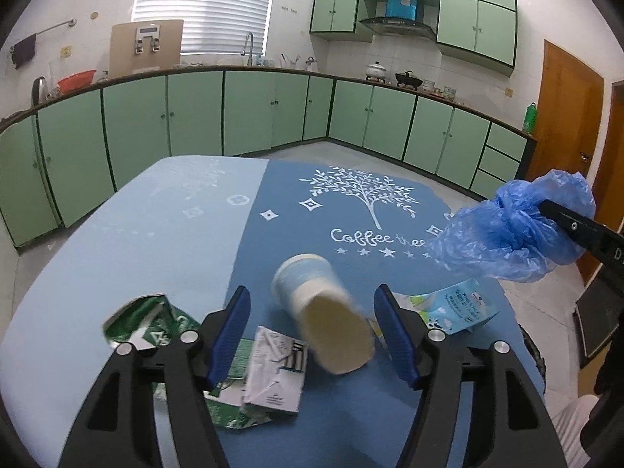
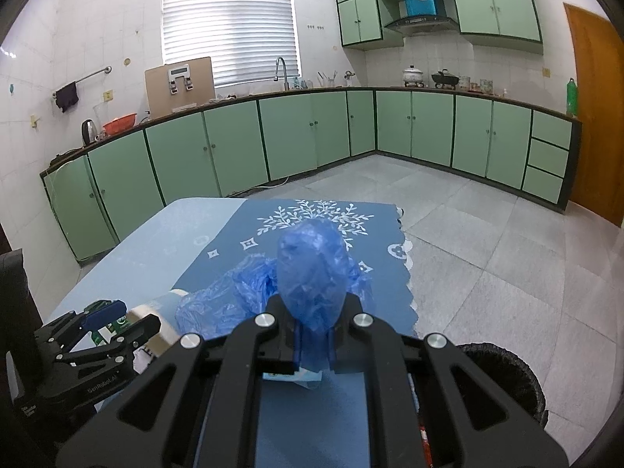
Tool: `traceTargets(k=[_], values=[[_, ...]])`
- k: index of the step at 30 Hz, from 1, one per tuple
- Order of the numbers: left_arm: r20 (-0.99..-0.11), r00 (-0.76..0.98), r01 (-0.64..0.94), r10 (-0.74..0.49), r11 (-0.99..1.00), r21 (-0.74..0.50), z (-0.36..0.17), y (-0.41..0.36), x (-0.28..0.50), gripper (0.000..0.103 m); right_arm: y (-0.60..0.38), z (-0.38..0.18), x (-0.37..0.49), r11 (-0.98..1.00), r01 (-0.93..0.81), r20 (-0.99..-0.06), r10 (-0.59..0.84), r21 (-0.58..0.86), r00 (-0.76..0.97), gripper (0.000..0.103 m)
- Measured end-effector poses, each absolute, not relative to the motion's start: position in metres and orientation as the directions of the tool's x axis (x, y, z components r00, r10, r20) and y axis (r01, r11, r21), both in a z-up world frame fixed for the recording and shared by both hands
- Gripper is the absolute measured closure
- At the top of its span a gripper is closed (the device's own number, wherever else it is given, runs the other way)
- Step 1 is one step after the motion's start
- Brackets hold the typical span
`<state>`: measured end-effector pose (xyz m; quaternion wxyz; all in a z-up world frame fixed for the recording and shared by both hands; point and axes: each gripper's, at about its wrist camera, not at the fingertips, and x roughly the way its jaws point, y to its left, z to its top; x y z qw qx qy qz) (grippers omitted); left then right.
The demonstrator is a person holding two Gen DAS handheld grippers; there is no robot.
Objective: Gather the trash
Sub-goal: 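Grasp the white paper cup with the left tool and lift it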
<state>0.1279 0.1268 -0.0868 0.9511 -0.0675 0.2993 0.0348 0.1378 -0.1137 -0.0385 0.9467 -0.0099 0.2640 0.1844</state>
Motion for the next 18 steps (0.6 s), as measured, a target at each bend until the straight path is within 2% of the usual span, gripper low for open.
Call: traceTargets(k=[18], values=[[-0.658,0.752,-0.157,0.043,0.981,-0.115,-0.114,0.129,0.148,0.036,-0.116,-0.047,0.142,0.932,-0.349,-0.521,0.347,0.098,0.779,0.095]])
